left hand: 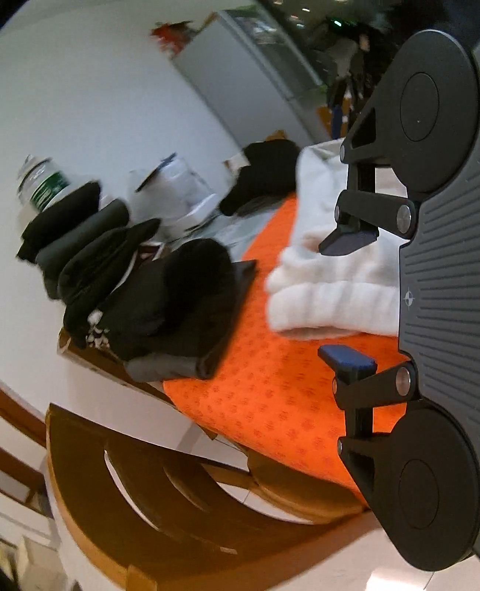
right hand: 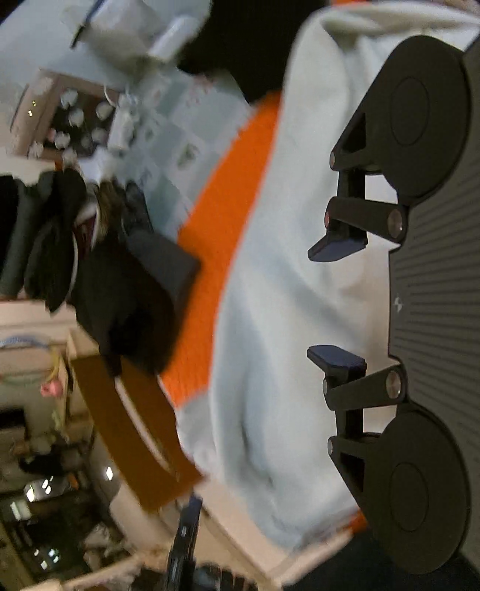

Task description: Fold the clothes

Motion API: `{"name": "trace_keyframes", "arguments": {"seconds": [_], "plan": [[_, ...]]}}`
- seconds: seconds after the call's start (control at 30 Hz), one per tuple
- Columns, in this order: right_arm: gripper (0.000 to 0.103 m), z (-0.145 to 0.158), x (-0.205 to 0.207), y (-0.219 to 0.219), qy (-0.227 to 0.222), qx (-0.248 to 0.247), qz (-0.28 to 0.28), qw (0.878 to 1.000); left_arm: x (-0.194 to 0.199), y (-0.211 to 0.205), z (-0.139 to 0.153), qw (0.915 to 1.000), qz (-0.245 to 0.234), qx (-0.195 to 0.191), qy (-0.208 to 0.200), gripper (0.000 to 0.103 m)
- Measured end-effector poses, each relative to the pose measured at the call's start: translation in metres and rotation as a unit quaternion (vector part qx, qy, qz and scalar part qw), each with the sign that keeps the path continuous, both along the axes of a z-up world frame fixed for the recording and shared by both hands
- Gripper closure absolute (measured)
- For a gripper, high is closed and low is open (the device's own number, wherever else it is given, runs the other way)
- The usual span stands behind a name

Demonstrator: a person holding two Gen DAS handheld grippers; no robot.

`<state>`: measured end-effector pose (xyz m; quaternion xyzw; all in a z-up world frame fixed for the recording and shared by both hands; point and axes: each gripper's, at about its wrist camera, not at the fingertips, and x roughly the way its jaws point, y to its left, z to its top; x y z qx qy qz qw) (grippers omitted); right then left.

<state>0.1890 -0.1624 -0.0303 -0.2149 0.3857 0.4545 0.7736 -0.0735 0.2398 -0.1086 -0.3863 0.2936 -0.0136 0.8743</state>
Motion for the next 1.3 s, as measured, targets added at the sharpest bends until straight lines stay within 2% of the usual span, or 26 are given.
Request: {"name": "trace_keyframes", "arguments": {"seconds": [0.1,0.23,0.47,0.57,0.6,0.63,0.7,0.77,0.8,0.83,0.97,1.07,1.27,1.3], "plan": [[0.039,-0.012,0.033,0.008,-0.010,-0.014,0.019,1.000,0.024,0.007,-0.010,0.9990,0.018,-0.040,0.006,0.044],[0.037,-0.038,0.072,0.030,-0.011,-0.048,0.065,0.997,0.058,0.011,-0.028,0.9949,0.037,-0.089,0.028,0.044],[0.037,-0.088,0.134,0.077,-0.018,-0.109,0.157,0.981,0.085,-0.002,-0.040,0.9907,0.021,-0.116,0.067,0.043],[0.037,-0.091,0.136,0.078,-0.002,-0.107,0.176,0.979,0.090,-0.007,-0.045,0.9888,0.019,-0.125,0.080,0.044],[0.037,-0.091,0.136,0.078,0.004,-0.106,0.182,0.978,0.090,-0.008,-0.046,0.9881,0.023,-0.129,0.081,0.052],[0.037,-0.092,0.137,0.078,0.010,-0.105,0.188,0.976,0.090,-0.009,-0.047,0.9876,0.026,-0.131,0.083,0.069],[0.039,-0.092,0.138,0.078,0.021,-0.104,0.199,0.974,0.085,-0.011,-0.042,0.9892,0.042,-0.117,0.078,0.075],[0.063,-0.093,0.138,0.078,0.033,-0.102,0.211,0.972,0.078,-0.013,-0.033,0.9909,0.062,-0.097,0.069,0.079],[0.082,-0.094,0.139,0.078,0.039,-0.101,0.217,0.970,0.074,-0.013,-0.028,0.9914,0.072,-0.089,0.065,0.080],[0.093,-0.094,0.139,0.078,0.045,-0.100,0.222,0.969,0.070,-0.013,-0.024,0.9912,0.081,-0.083,0.062,0.082],[0.094,-0.090,0.136,0.070,0.062,-0.093,0.238,0.965,0.057,-0.013,-0.010,0.9898,0.111,-0.067,0.059,0.083],[0.094,-0.060,0.112,0.032,0.047,-0.076,0.219,0.972,0.048,-0.011,0.001,0.9891,0.122,-0.062,0.055,0.084],[0.094,0.001,0.050,-0.050,0.051,-0.058,0.168,0.983,0.035,-0.008,0.017,0.9889,0.131,-0.057,0.040,0.084],[0.094,0.001,0.044,-0.055,0.042,-0.057,0.150,0.986,0.036,-0.010,0.016,0.9896,0.127,-0.055,0.038,0.084]]}}
